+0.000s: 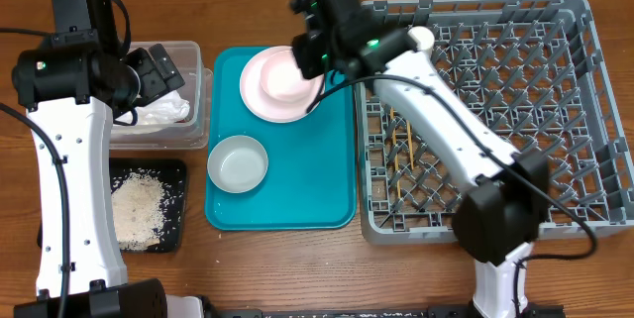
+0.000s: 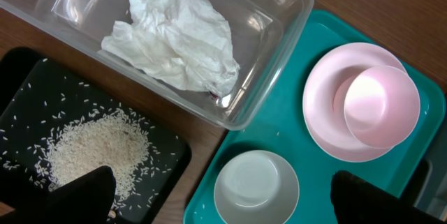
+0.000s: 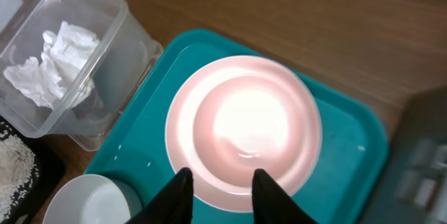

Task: Sort waste into correct bins and load items into the dishwasher
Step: 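Reach the right gripper to the pink bowl rim on the pink plate, then lift the pink bowl with the right gripper and carry it to the rack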

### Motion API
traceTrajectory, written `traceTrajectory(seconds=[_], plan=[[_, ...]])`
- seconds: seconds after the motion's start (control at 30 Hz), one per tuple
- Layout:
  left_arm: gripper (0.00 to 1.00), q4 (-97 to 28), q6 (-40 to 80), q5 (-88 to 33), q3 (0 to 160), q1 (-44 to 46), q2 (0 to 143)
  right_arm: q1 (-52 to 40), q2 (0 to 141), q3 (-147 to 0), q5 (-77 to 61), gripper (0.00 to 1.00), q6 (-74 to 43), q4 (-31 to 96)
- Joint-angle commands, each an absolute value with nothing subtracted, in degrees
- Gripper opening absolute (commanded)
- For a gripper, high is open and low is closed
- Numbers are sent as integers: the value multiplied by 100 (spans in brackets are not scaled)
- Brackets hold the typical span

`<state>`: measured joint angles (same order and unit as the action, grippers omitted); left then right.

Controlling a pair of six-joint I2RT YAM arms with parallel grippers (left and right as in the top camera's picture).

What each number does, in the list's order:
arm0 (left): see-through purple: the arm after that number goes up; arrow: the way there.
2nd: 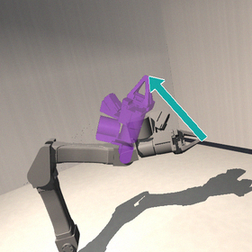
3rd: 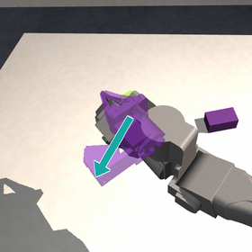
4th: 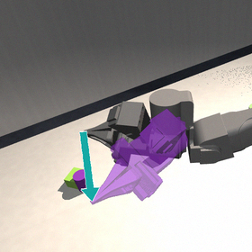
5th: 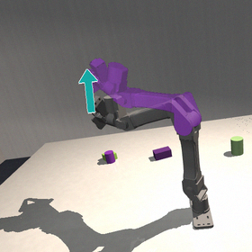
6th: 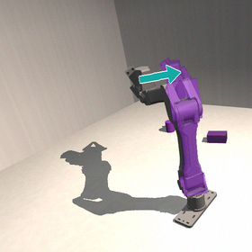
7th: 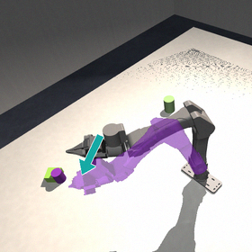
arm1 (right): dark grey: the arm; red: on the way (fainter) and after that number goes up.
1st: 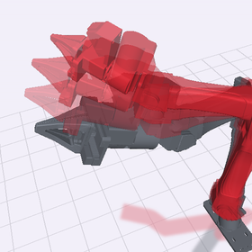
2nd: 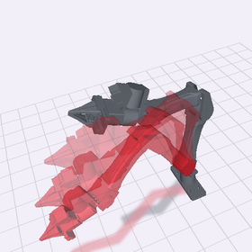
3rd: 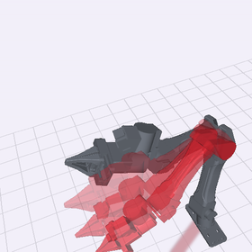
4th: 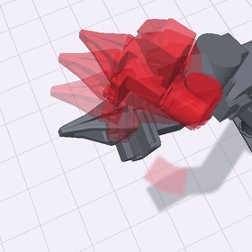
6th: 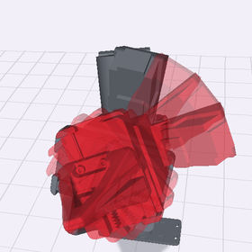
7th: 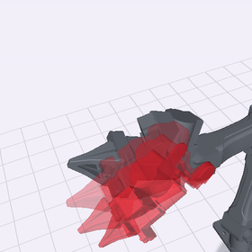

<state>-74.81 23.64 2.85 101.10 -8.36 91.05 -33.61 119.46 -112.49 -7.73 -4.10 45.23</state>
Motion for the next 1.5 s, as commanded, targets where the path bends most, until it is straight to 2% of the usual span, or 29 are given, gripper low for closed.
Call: traceTrajectory(seconds=[0.0,0.17,0.4,0.7,0.83,1.0,1.3,1.47], plan=[[100,-7476,2333,316,10204,-860,9107,-3599,12357,-11358,-801,35,-123,4414],[100,-7476,2333,316,10204,-860,9109,-3852,12816,-11358,-757,47,355,4204],[100,-7476,2333,316,10204,-860,9107,-3916,13340,-11358,-646,53,502,3861],[100,-7476,2333,316,10204,-860,9107,-3916,13594,-11358,-451,54,757,3645],[100,-7476,2333,316,10204,-860,9107,-3916,13594,-11358,-454,39,757,3828],[100,-7476,2333,316,10204,-860,9107,-3916,13594,-11358,-408,34,757,4235],[100,-7474,2333,316,10204,-860,9107,-3916,13576,-11426,-200,4,731,4222],[100,-7476,2333,316,10204,-860,9107,-3924,13375,-11736,-200,4,626,4554]])
